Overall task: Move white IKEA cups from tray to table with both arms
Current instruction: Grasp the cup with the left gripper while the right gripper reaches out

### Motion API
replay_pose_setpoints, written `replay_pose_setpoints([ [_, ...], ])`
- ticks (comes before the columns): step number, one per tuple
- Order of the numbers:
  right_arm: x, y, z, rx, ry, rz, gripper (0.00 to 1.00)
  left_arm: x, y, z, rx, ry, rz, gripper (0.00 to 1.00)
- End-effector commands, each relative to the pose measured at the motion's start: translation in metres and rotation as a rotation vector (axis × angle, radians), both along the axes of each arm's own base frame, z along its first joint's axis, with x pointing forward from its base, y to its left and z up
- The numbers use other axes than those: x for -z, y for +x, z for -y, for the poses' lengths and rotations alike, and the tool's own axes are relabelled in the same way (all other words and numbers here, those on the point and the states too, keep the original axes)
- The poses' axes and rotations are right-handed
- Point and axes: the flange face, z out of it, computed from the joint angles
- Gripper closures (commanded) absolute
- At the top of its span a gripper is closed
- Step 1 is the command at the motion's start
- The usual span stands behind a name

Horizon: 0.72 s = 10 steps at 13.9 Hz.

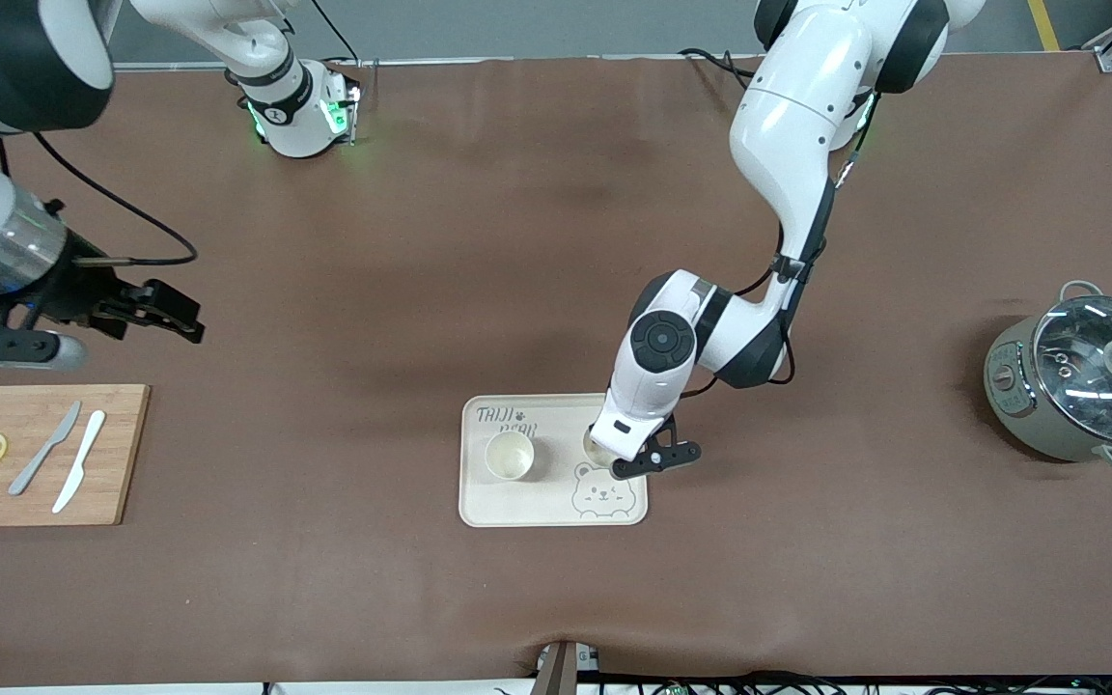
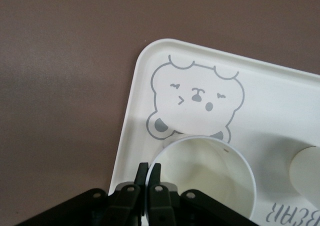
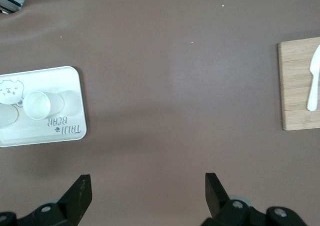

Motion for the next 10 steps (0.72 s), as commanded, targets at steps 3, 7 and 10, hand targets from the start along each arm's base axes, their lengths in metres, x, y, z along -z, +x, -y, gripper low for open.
replay_pose_setpoints([
  [3, 0.013, 0.013, -0.022, 0.060, 0.017, -0.001, 0.00, -0.078, -0.004, -0.018, -0.011, 0.017, -0.045, 1.00],
  [7, 0.051, 0.026, -0.075, 0.112, 0.024, 0.008, 0.00, -0.140, -0.052, -0.088, 0.083, 0.026, -0.102, 1.00],
  [10, 0.086, 0.040, -0.105, 0.129, 0.039, 0.034, 0.00, -0.180, -0.110, -0.182, 0.177, -0.012, -0.057, 1.00],
])
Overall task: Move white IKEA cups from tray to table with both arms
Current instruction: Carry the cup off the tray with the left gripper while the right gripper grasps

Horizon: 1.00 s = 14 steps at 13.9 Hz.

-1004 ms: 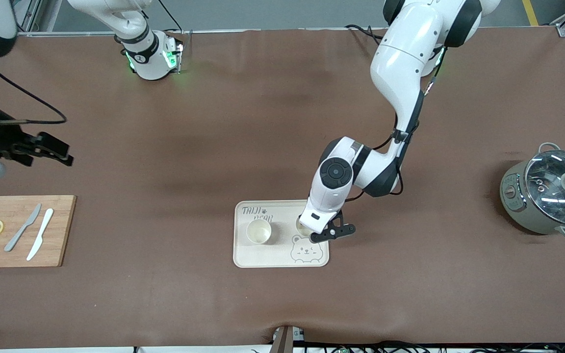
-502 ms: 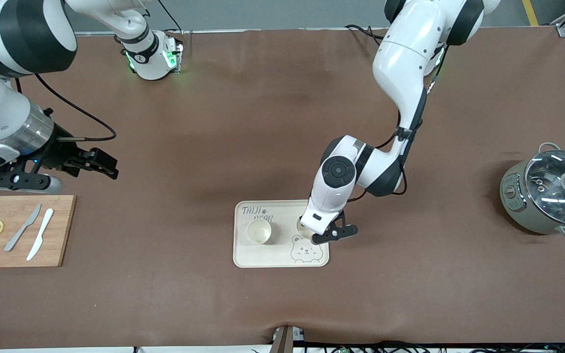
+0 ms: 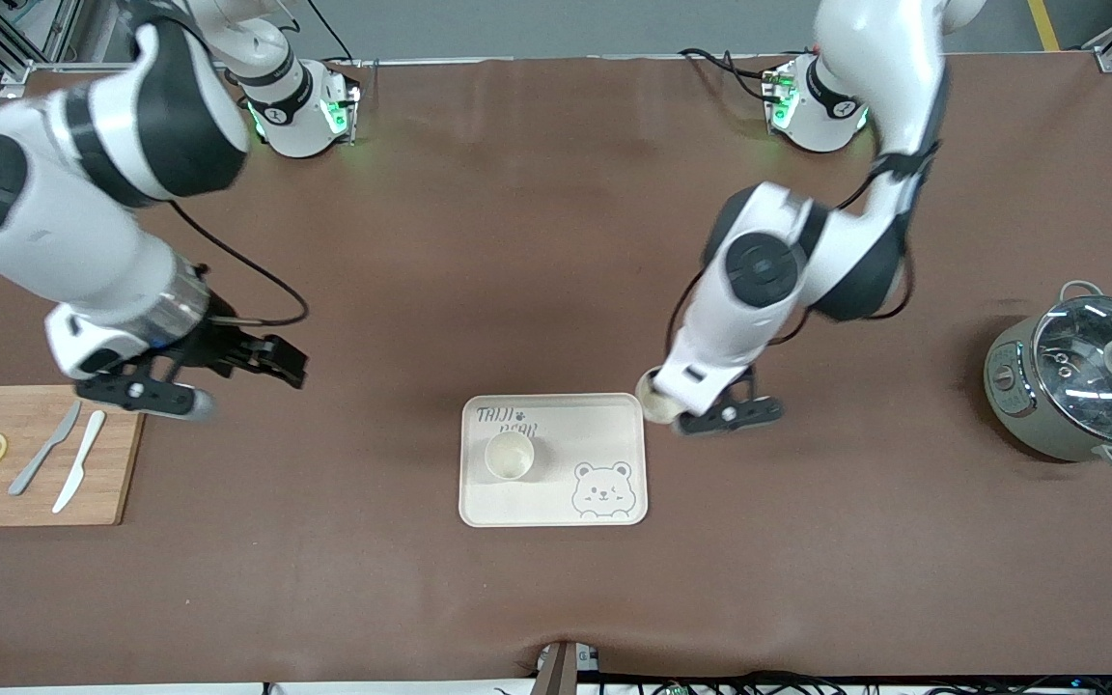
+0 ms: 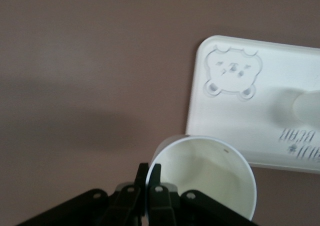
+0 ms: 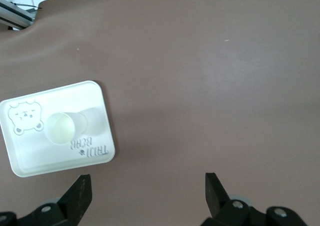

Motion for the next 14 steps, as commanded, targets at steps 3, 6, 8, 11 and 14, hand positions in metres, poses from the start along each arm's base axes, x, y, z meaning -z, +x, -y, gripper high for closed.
replay_pose_setpoints([
  [3, 0.051, 0.021, -0.043, 0.045, 0.030, 0.030, 0.00, -0.020, -0.115, -0.175, 0.170, -0.048, 0.018, 1.00],
  [6, 0.088, 0.031, -0.088, 0.077, 0.037, 0.043, 0.00, 0.002, -0.141, -0.256, 0.261, -0.041, -0.010, 1.00],
  [8, 0.114, 0.041, -0.108, 0.057, 0.024, 0.035, 0.00, 0.024, -0.140, -0.288, 0.298, -0.028, 0.012, 1.00],
  [11, 0.142, 0.042, -0.151, 0.004, 0.021, 0.040, 0.00, 0.080, -0.125, -0.292, 0.297, 0.005, 0.048, 1.00],
  [14, 0.172, 0.043, -0.178, -0.025, 0.024, 0.047, 0.00, 0.120, -0.116, -0.292, 0.291, 0.032, 0.093, 1.00],
])
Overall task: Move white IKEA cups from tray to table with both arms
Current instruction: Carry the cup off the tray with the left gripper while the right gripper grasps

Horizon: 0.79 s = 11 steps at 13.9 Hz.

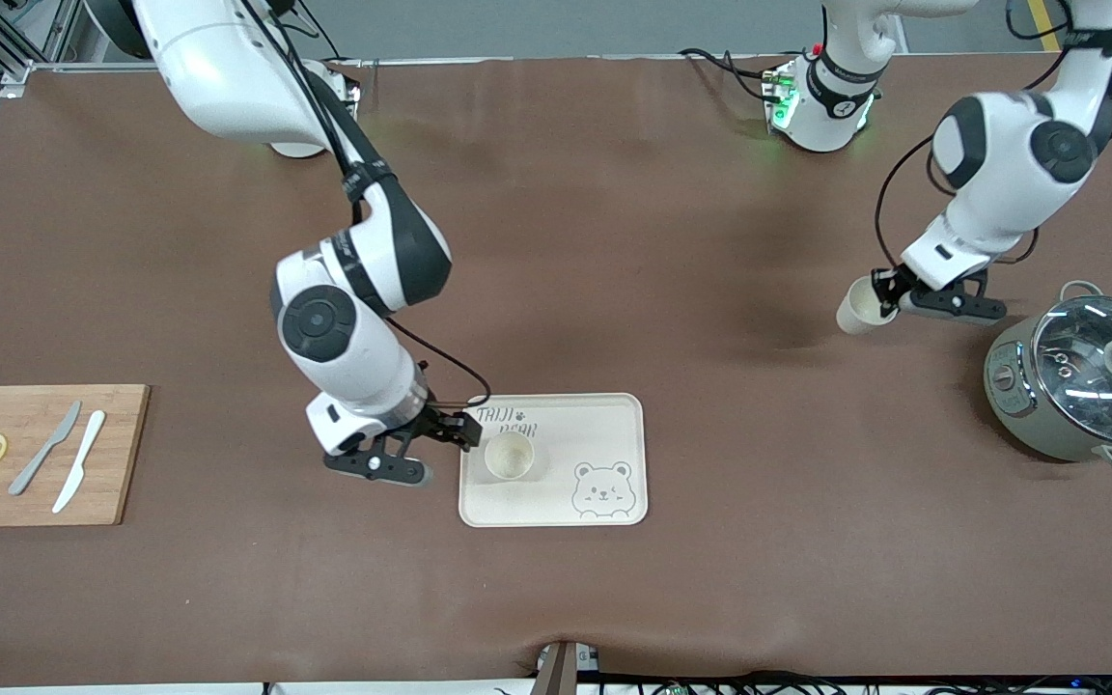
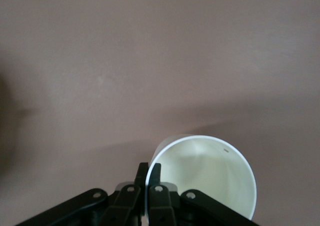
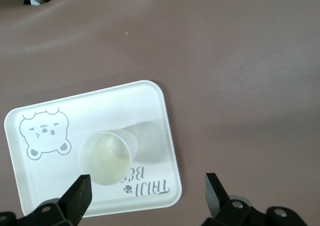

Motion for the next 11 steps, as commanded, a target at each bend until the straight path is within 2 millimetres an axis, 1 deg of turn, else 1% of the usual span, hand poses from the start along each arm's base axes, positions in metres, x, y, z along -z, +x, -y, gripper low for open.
replay_pose_setpoints([
  [1, 0.018, 0.008, -0.024, -0.004, 0.017, 0.038, 0.00, 0.029, 0.010, 0.002, 0.006, 0.009, 0.017, 1.00],
  [2, 0.028, 0.006, -0.030, -0.011, 0.016, 0.038, 0.00, 0.034, 0.012, 0.001, 0.005, 0.011, 0.019, 1.00],
  [3, 0.038, 0.007, -0.032, -0.013, 0.017, 0.041, 0.00, 0.039, 0.012, 0.003, 0.006, 0.012, 0.011, 1.00],
  [5, 0.056, 0.003, -0.042, -0.027, 0.015, 0.046, 0.00, 0.042, 0.014, 0.003, 0.006, 0.012, 0.007, 1.00],
  [8, 0.062, 0.003, -0.041, -0.040, 0.006, 0.043, 0.00, 0.051, 0.015, 0.002, 0.005, 0.014, -0.010, 1.00],
  [9, 0.062, 0.003, -0.041, -0.068, -0.010, 0.049, 0.00, 0.054, 0.019, 0.005, -0.006, 0.005, -0.012, 1.00],
  [11, 0.063, 0.002, -0.039, -0.110, -0.034, 0.046, 0.00, 0.059, 0.025, 0.016, -0.009, -0.012, -0.014, 1.00],
])
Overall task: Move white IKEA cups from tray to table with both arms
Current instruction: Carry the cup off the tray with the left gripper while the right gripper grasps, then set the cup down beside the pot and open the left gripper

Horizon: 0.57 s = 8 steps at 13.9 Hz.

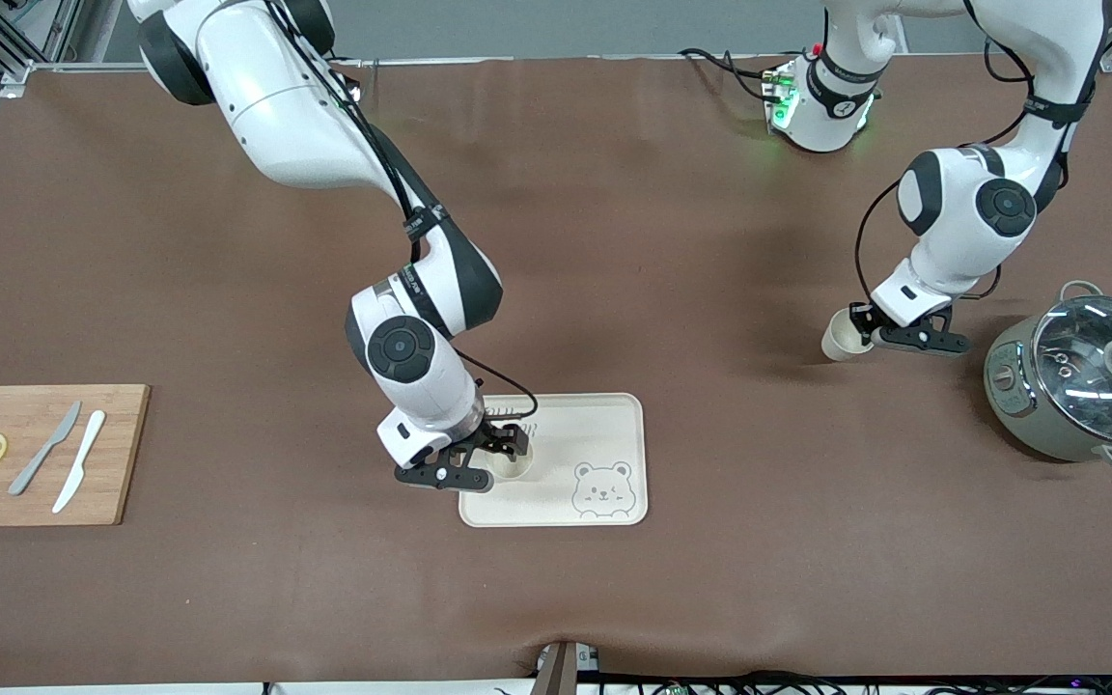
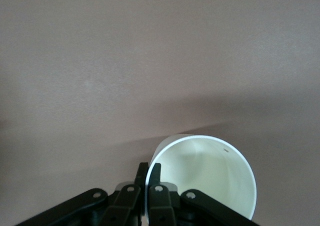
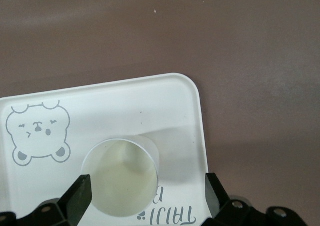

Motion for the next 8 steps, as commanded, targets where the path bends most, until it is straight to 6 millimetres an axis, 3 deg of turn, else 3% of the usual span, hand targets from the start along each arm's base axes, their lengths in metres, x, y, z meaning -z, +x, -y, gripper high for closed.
replay_pose_setpoints([
  [1, -0.0024, 0.0015, -0.0023, -0.040, -0.027, 0.008, 0.00, 0.0098, 0.0116, 0.0115, 0.000, -0.021, -0.002, 1.00],
  [6, 0.0037, 0.0000, 0.0009, -0.107, -0.062, -0.002, 0.00, 0.0159, 0.0122, 0.0118, 0.004, -0.017, 0.001, 1.00],
  [7, 0.0055, -0.0008, 0.0000, -0.117, -0.064, -0.003, 0.00, 0.0141, 0.0169, 0.0138, 0.037, -0.015, 0.010, 0.32],
  [8, 0.0064, -0.0006, 0.0000, -0.120, -0.065, 0.000, 0.00, 0.0146, 0.0176, 0.0161, 0.053, -0.016, 0.010, 0.00],
])
